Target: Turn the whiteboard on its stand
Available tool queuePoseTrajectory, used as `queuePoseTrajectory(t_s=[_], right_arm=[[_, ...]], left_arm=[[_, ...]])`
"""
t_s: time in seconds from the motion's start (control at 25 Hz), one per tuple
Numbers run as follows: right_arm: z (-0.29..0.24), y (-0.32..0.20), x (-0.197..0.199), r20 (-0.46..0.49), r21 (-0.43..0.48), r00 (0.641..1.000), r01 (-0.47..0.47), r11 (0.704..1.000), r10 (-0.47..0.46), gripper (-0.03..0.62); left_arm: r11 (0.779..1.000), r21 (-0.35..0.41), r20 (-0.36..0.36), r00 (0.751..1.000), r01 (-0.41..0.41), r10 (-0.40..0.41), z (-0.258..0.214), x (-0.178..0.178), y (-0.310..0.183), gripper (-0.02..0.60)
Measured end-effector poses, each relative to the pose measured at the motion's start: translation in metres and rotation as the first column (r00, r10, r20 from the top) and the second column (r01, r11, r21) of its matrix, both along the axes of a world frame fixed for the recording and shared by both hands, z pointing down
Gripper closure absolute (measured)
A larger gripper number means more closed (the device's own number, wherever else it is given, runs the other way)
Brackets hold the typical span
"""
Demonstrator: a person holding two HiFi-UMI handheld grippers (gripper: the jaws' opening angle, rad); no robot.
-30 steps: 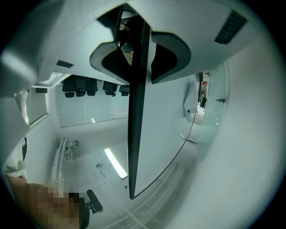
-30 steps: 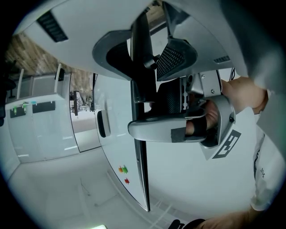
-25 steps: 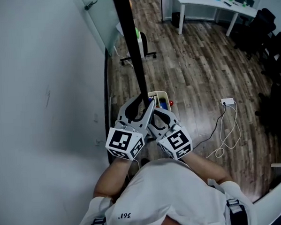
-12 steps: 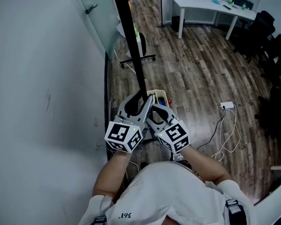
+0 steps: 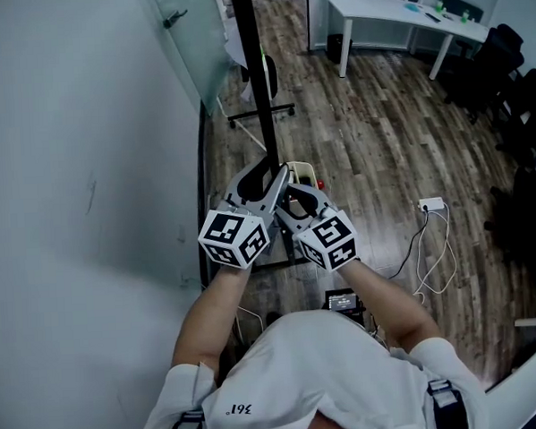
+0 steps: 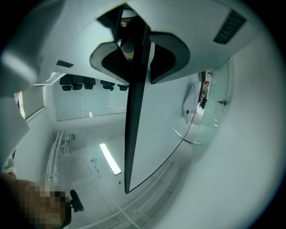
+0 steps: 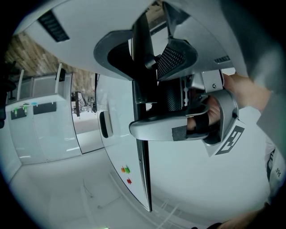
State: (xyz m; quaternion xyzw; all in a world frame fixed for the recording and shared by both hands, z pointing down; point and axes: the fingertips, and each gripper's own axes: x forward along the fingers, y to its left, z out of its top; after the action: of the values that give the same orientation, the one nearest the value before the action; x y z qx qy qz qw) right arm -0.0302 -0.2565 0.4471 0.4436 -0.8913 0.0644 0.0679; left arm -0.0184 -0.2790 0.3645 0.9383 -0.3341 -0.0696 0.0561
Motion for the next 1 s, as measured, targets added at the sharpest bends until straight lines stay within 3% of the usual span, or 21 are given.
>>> queuePoseTrajectory(t_s=[0.32, 1.0], right_arm=[[0.002, -0.028, 0.005, -0.003, -0.01, 1.0, -0.006, 1.0, 0.006, 0.416], [0.001, -0.084, 0.017, -0.025, -0.047, 1.0, -0.016, 0.999, 0.015, 0.416]], left_arm=[[1.0, -0.003, 0.034, 0.999, 0.013, -0.013, 0.002, 0.006, -0.028, 0.437], [0.999, -0.032, 0.026, 0.999, 0.033, -0.032, 0.001, 0.019, -0.083, 0.439]])
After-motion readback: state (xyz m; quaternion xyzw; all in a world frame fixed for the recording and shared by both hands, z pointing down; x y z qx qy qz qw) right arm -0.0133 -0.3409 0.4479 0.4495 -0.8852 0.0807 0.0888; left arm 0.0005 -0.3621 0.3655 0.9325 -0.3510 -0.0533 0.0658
